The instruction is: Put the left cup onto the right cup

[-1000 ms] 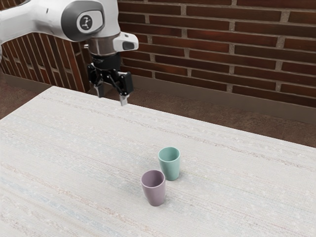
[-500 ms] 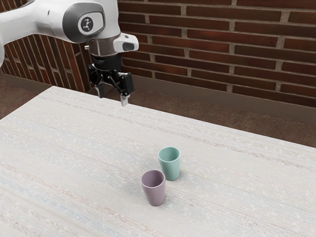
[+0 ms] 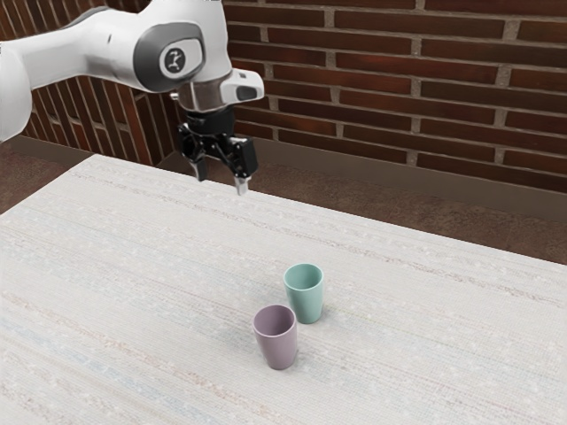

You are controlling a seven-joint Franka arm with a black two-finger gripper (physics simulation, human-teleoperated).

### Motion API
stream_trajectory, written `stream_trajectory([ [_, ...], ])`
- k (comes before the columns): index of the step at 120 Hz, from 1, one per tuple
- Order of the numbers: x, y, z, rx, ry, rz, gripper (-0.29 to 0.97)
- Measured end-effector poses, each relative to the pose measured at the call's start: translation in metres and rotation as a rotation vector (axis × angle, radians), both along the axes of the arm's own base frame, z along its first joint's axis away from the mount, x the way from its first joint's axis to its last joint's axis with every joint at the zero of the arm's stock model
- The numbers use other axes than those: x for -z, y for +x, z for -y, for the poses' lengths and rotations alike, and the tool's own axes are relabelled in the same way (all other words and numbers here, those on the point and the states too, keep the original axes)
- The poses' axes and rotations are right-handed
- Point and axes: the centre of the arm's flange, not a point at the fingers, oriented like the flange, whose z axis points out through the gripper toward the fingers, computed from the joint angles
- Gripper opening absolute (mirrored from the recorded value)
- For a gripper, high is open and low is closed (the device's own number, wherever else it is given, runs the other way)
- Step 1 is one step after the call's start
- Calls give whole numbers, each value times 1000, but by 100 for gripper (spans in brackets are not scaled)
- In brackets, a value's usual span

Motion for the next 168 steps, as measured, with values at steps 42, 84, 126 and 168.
stream_trajectory([
  [42,28,12,14,16,-6,-19,68],
  [84,55,13,62,77,-13,-38,68],
  [126,100,19,103,104,-52,-71,68],
  [168,135,22,127,101,-79,-91,68],
])
